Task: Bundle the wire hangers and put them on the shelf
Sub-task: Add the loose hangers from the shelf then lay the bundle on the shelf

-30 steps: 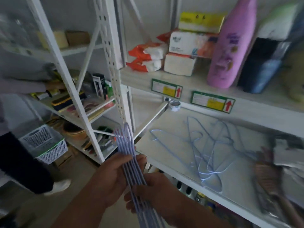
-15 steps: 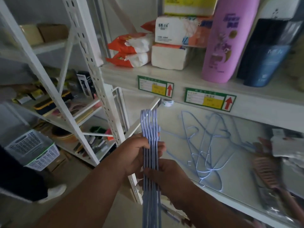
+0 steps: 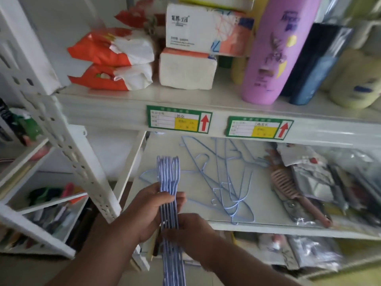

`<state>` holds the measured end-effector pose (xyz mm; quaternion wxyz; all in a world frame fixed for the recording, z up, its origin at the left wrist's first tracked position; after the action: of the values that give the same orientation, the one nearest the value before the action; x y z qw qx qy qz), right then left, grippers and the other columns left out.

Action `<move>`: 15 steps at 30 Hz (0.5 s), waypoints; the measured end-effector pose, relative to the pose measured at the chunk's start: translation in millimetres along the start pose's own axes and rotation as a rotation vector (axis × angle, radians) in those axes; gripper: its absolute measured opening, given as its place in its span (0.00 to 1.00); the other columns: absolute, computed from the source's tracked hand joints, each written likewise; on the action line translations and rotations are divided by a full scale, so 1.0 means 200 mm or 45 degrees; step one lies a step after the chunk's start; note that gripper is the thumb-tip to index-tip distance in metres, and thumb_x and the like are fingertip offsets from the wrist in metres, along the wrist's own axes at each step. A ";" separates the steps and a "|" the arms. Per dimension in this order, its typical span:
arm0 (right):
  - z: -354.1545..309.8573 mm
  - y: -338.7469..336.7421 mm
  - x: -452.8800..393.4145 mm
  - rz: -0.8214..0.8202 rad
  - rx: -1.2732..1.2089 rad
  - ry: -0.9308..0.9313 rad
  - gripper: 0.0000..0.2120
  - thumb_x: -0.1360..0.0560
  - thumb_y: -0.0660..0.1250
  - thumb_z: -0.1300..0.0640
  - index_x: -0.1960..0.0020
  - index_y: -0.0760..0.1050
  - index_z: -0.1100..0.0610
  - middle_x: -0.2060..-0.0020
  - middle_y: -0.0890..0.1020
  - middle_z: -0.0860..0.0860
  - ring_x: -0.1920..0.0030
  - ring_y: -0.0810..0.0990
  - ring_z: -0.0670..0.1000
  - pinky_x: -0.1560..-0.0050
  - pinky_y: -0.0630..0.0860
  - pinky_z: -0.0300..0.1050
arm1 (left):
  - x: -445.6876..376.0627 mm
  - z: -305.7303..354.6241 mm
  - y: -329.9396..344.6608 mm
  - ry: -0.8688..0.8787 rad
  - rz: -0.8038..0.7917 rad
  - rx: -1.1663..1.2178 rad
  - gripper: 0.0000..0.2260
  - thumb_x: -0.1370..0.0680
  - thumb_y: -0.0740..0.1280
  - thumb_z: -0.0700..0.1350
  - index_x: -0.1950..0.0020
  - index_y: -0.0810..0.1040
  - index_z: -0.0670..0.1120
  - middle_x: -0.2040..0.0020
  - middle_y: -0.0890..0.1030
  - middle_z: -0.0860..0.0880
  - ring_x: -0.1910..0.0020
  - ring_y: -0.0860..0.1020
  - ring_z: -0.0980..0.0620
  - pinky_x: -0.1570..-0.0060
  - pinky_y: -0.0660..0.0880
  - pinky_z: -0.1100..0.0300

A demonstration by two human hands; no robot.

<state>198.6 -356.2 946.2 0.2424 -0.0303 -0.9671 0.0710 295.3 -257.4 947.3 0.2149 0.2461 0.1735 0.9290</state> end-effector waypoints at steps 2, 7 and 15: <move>0.03 -0.05 -0.03 0.018 0.095 0.047 0.10 0.23 0.72 0.54 0.53 0.85 0.60 0.63 0.85 0.53 0.68 0.82 0.46 0.63 0.78 0.38 | -0.02 -0.02 -0.01 0.010 0.012 -0.023 0.13 0.32 0.70 0.33 0.48 0.85 0.37 0.48 0.85 0.29 0.48 0.85 0.33 0.46 0.81 0.41; 0.04 -0.29 -0.17 0.078 -0.354 0.331 0.13 0.17 0.65 0.56 0.58 0.78 0.60 0.65 0.83 0.59 0.71 0.80 0.54 0.67 0.78 0.43 | -0.08 -0.05 0.00 0.038 0.094 -0.069 0.08 0.23 0.69 0.31 0.45 0.83 0.35 0.47 0.85 0.31 0.47 0.85 0.34 0.51 0.83 0.47; 0.17 -0.92 -0.39 0.579 -0.574 0.273 0.06 0.19 0.67 0.59 0.54 0.80 0.60 0.63 0.85 0.57 0.71 0.79 0.52 0.73 0.72 0.38 | -0.12 -0.07 0.01 0.027 0.142 -0.017 0.11 0.22 0.66 0.30 0.41 0.80 0.37 0.47 0.85 0.32 0.50 0.86 0.39 0.50 0.83 0.48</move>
<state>247.4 -549.6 907.9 0.3080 -0.3054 -0.8960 -0.0959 305.8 -273.1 927.0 0.1625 0.2440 0.1554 0.9433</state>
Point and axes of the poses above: each hand's wrist, its own x-axis away from the middle knuckle, its own y-axis out of the palm, z = x × y, the point moved 4 cm from there along -x, towards the middle knuckle
